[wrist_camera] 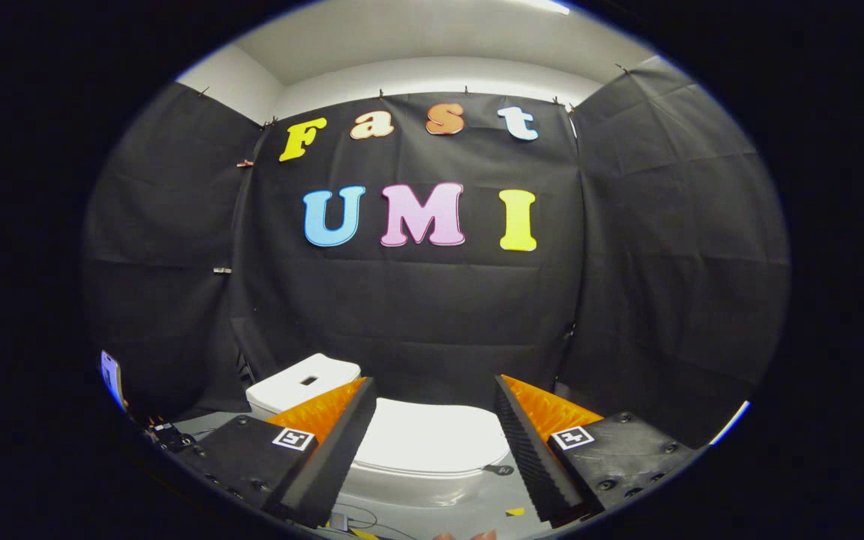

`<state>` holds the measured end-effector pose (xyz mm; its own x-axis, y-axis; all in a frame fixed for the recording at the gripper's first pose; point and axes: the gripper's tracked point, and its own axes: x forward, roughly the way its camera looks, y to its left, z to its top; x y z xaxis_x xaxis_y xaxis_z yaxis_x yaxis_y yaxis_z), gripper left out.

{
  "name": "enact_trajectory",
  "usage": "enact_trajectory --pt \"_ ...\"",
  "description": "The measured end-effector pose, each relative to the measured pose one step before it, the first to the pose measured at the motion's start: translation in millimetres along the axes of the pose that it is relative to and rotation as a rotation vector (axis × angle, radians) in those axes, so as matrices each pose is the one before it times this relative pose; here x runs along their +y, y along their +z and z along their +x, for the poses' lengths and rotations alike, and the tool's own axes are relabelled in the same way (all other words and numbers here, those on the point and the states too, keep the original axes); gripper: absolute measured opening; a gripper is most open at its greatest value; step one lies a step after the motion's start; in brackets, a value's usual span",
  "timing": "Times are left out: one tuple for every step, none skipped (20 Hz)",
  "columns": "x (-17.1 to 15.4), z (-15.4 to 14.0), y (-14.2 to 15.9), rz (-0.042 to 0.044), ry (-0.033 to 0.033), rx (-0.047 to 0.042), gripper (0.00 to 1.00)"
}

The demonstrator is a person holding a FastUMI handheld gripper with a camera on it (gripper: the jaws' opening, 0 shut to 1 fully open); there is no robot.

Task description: Open the toilet lid.

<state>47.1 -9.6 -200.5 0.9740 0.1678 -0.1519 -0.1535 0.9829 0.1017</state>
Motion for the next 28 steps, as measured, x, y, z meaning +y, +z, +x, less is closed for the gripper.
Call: enact_trajectory --pt "-4.10 4.13 -12.36 0.02048 0.00973 0.01768 0.98" --pt "-3.81 3.47 -11.39 0.01766 0.01411 0.01664 0.98" --pt "-5.37 4.48 -10.07 0.01745 0.01160 0.01556 0.99" --pt "-4.08 4.89 -9.63 0.01990 0.01731 0.01142 0.99" --pt "-5.75 6.88 -8.25 0.02188 0.01240 0.01280 0.99" --pt "-7.05 5.33 -9.50 0.02051 0.01218 0.01852 0.99" --pt "-6.73 6.43 -8.01 0.02006 0.01063 0.01384 0.99" --pt "-8.30 5.79 -5.91 0.02352 0.00606 0.01122 0.99" --pt "-8.53 7.04 -6.11 0.02601 0.00506 0.01014 0.99" --pt "-8.94 6.93 -6.14 0.02863 0.00180 0.01532 0.99" --pt "-8.33 6.61 -6.63 0.03125 0.00139 0.01806 0.99" --pt "-9.62 6.15 -6.66 0.02906 -0.00245 0.01585 0.99" --pt "-10.44 6.74 -6.33 0.02376 -0.00509 0.01654 0.99" --pt "-10.09 7.38 -6.34 0.02313 -0.00402 0.01846 0.99" --pt "-10.81 7.39 -5.88 0.02464 -0.00499 0.01910 0.99" --pt "-11.19 6.60 -5.15 0.02830 -0.00640 0.01591 0.99" --pt "-12.95 6.89 -3.48 0.02994 -0.01108 0.00716 0.99" --pt "-13.52 9.04 -6.45 0.03084 -0.00906 0.02493 0.99" --pt "-13.33 7.22 -7.89 0.03215 -0.01358 0.02634 0.99" --pt "-15.45 8.44 -6.41 0.03375 -0.01347 0.02212 0.99" --pt "-11.49 8.08 -6.08 0.03623 -0.00269 0.02440 0.99" --pt "-10.73 7.73 -3.59 0.03782 -0.00359 0.01913 0.99" --pt "-14.46 10.35 -2.10 0.03339 -0.00914 0.01625 0.99" --pt "-15.00 11.92 -4.60 0.01617 -0.01524 0.01965 0.99" --pt "-11.70 9.37 -2.65 0.01086 -0.01277 0.01668 0.99" --pt "-12.26 10.15 -0.63 0.01487 -0.00832 0.01443 0.99" --pt "-10.98 9.31 -0.24 0.02381 -0.00268 0.01471 0.99" --pt "-12.98 6.35 0.56 0.02763 -0.00494 0.01318 0.99"
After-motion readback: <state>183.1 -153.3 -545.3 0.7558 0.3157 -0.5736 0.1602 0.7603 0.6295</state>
